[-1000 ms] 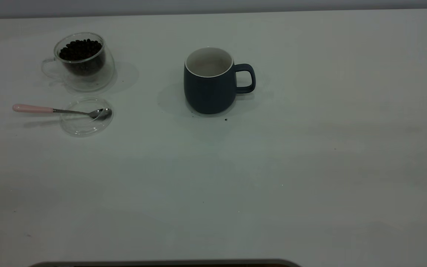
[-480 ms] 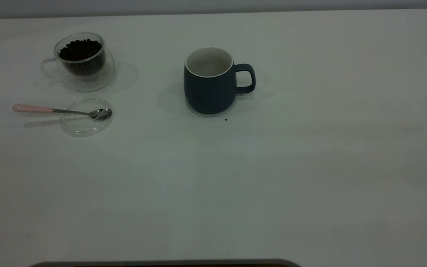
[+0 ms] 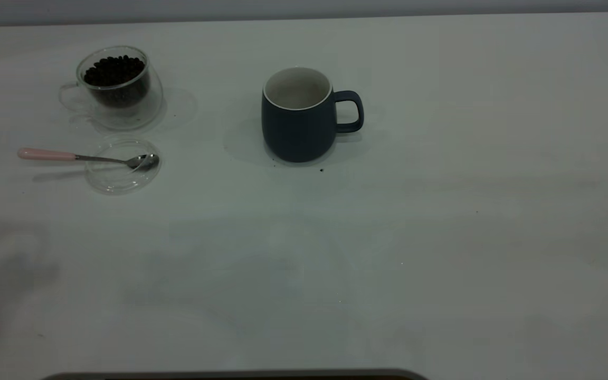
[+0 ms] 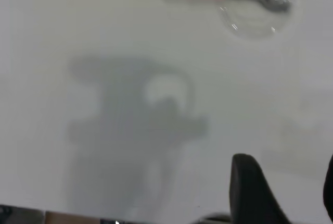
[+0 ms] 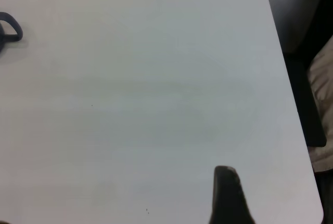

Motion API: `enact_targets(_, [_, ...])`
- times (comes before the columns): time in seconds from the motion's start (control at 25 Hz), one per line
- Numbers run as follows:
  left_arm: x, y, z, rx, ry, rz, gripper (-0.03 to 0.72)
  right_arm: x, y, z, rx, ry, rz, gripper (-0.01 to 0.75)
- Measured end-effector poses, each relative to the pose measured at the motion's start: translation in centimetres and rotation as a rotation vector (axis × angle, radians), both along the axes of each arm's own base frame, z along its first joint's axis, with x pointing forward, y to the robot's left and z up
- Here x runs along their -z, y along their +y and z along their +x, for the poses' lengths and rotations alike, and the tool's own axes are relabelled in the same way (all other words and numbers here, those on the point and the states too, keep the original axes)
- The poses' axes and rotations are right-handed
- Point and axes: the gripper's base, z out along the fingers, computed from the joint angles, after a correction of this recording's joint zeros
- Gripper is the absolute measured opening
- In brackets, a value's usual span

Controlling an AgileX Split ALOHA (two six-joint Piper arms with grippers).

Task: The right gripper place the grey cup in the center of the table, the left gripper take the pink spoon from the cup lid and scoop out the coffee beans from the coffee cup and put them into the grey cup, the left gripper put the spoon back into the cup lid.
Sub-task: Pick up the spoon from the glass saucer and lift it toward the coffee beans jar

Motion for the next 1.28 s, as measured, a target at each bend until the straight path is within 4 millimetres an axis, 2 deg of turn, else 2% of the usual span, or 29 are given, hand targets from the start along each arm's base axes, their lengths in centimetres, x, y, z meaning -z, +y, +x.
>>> enact_targets(0.16, [1.5, 4.2, 4.3, -0.154, 0.059, -0.029, 0.399, 0.0, 0.0, 0.0, 0.0, 0.0, 0.0, 0.51])
enact_targets(0.24, [3.1, 6.9, 5.4, -0.201, 0.118, -0.041, 0.399, 0.0, 0.0, 0.0, 0.0, 0.0, 0.0, 0.51])
enact_targets(0.4, [6.2, 12.0, 5.5, -0.202, 0.254, -0.111, 0.399, 0.0, 0.0, 0.0, 0.0, 0.0, 0.0, 0.51])
enact_targets(0.52, [8.2, 14.3, 5.2, -0.157, 0.273, -0.234, 0.399, 0.0, 0.0, 0.0, 0.0, 0.0, 0.0, 0.51])
enact_targets(0.72, [11.0, 15.0, 5.9, 0.024, 0.164, -0.433, 0.399, 0.0, 0.0, 0.0, 0.0, 0.0, 0.0, 0.51])
enact_targets(0.96, [15.3, 15.1, 8.7, 0.141, 0.144, -0.68, 0.399, 0.0, 0.0, 0.0, 0.0, 0.0, 0.0, 0.51])
enact_targets(1.08, [16.6, 16.0, 10.4, 0.141, 0.117, -0.708, 0.399, 0.0, 0.0, 0.0, 0.0, 0.0, 0.0, 0.509])
enact_targets(1.28, [16.6, 17.8, 12.6, 0.131, 0.04, -0.62, 0.403, 0.0, 0.0, 0.0, 0.0, 0.0, 0.0, 0.509])
